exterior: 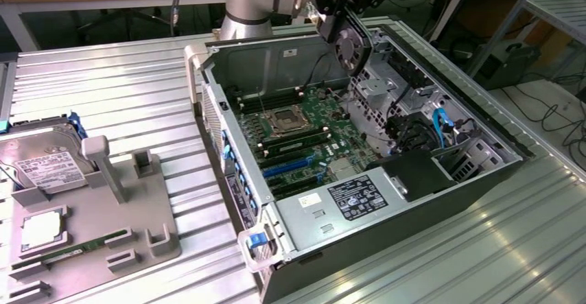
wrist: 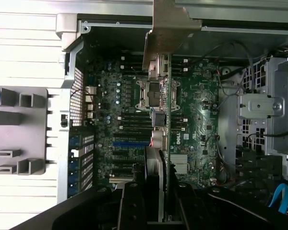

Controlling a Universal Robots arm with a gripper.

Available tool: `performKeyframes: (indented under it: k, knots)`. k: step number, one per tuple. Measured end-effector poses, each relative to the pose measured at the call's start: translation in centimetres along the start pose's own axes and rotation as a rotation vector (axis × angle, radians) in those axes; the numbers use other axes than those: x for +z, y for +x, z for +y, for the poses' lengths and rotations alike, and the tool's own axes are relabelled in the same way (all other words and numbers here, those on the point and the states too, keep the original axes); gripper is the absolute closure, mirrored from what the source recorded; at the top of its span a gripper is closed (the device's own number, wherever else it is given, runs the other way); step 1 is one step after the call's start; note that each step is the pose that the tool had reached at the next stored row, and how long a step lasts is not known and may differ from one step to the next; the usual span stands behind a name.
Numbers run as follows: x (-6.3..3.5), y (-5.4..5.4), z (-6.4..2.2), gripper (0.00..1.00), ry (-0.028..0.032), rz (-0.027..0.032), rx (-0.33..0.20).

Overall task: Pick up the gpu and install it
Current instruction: 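Pick up the gpu and move the gpu toward the slot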

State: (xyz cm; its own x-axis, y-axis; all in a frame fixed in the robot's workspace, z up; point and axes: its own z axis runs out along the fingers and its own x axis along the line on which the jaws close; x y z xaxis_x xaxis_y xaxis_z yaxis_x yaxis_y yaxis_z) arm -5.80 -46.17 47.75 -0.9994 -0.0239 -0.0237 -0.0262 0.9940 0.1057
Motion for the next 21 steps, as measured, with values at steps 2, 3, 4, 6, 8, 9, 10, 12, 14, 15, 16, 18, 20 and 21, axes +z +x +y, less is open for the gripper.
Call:
performKeyframes:
  k: [2, 3, 4, 6, 8, 9, 10, 12, 14, 15, 16, 18, 20, 21]
  knots:
    - [0.01, -0.1, 0.0, 0.72, -0.0001, 0.0, 0.0]
    - [0.02, -0.2, -0.01, 0.72, -0.0001, 0.0, 0.0]
    - [0.02, -0.2, -0.01, 0.72, 0.0, 0.0, 0.0]
    - [0.05, -0.4, -0.01, 0.72, -0.0001, 0.0, 0.0]
    - [0.06, -0.6, -0.02, 0.72, 0.0, 0.0, 0.0]
    - [0.07, -0.8, -0.03, 0.72, 0.0, 0.0, 0.0]
    - [0.08, -0.8, -0.03, 0.72, 0.0, 0.0, 0.0]
    - [0.09, -1.1, -0.03, 0.72, 0.0, 0.0, 0.0]
    - [0.12, -1.4, -0.04, 0.72, 0.0002, 0.0, 0.0]
    - [0.13, -1.5, -0.05, 0.72, 0.0003, 0.0, 0.0]
    - [0.14, -1.6, -0.06, 0.72, 0.0005, 0.0, 0.0]
    - [0.16, -1.8, -0.06, 0.72, 0.0007, 0.0, 0.0]
    - [0.24, -2.0, -0.07, 0.72, 0.007, 0.0001, 0.0]
    - [0.3, -2.1, -0.08, 0.72, 0.0156, -0.0009, -0.001]
